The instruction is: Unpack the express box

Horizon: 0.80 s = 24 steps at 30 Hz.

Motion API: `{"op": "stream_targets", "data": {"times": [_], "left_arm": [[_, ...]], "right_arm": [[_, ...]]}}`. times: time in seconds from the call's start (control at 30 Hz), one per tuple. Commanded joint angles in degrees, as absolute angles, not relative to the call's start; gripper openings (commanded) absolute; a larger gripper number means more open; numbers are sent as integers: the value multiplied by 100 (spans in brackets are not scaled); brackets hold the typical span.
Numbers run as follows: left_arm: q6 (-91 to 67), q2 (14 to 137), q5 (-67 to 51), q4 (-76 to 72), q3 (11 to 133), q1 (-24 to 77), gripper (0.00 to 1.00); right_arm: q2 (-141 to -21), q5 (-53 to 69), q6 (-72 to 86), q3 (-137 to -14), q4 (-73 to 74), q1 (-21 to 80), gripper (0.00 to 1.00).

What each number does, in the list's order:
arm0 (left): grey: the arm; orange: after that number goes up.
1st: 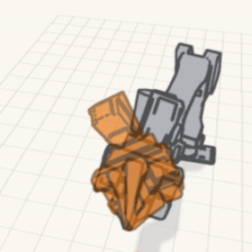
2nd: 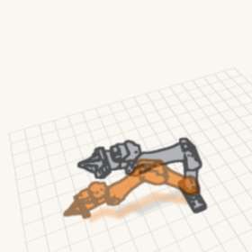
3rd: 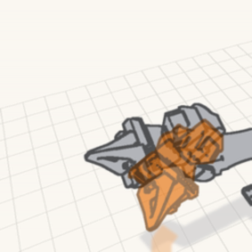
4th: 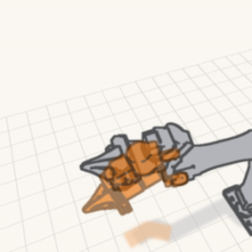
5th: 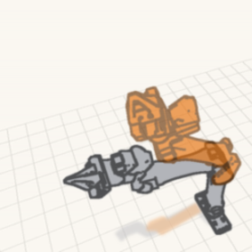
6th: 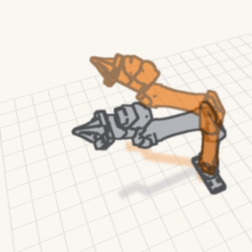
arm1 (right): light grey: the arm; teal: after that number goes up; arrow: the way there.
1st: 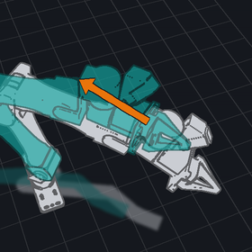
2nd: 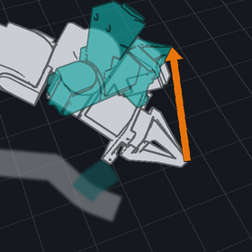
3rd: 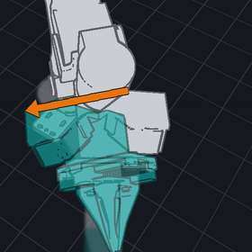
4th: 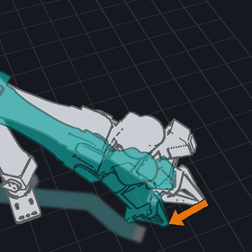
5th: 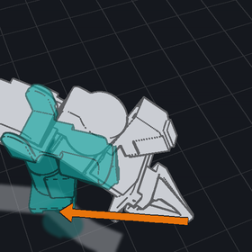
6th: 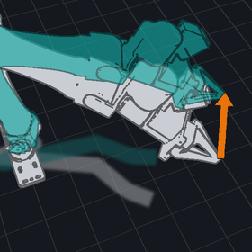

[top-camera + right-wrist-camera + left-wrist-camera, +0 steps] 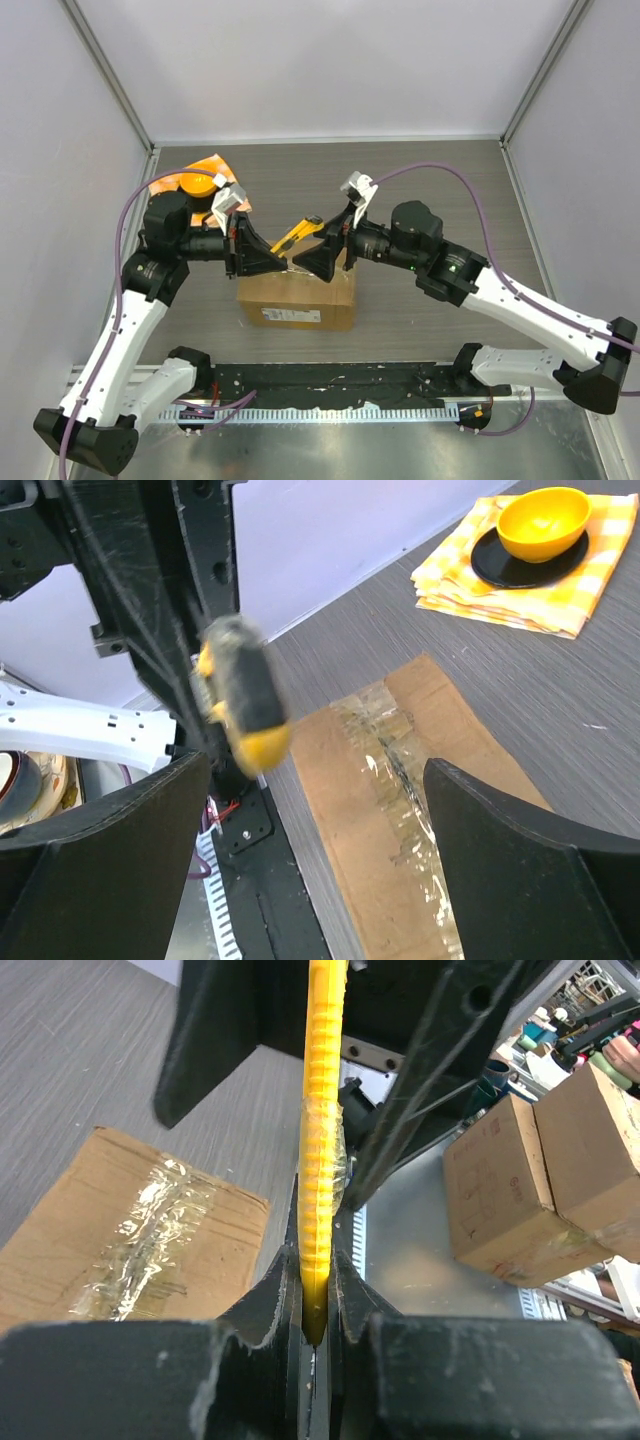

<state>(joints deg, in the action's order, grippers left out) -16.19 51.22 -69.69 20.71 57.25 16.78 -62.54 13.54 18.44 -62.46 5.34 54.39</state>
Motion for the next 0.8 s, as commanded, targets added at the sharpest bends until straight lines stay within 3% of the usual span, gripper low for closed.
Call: {"op": "stream_targets", "data": {"times": [0.0, 0.23, 0.47, 0.77], "left_arm": [[-1925, 4949, -7145, 1679, 5617, 1749, 1], [-1828, 4860, -7110, 1784, 5484, 1758, 1], [-1556, 4781, -7102, 2021, 5476, 1775, 0], [-1301, 4790, -6961, 2312, 5563, 1784, 0]], "right_arm": [[-6574, 1669, 1924, -6513, -482, 5449, 91], [-6706, 2232, 2241, -6486, -1239, 5449, 88], [-6803, 2390, 2294, -6688, -1169, 5449, 78], [-6671, 2488, 2233, -6802, -1047, 5458, 73]]}}
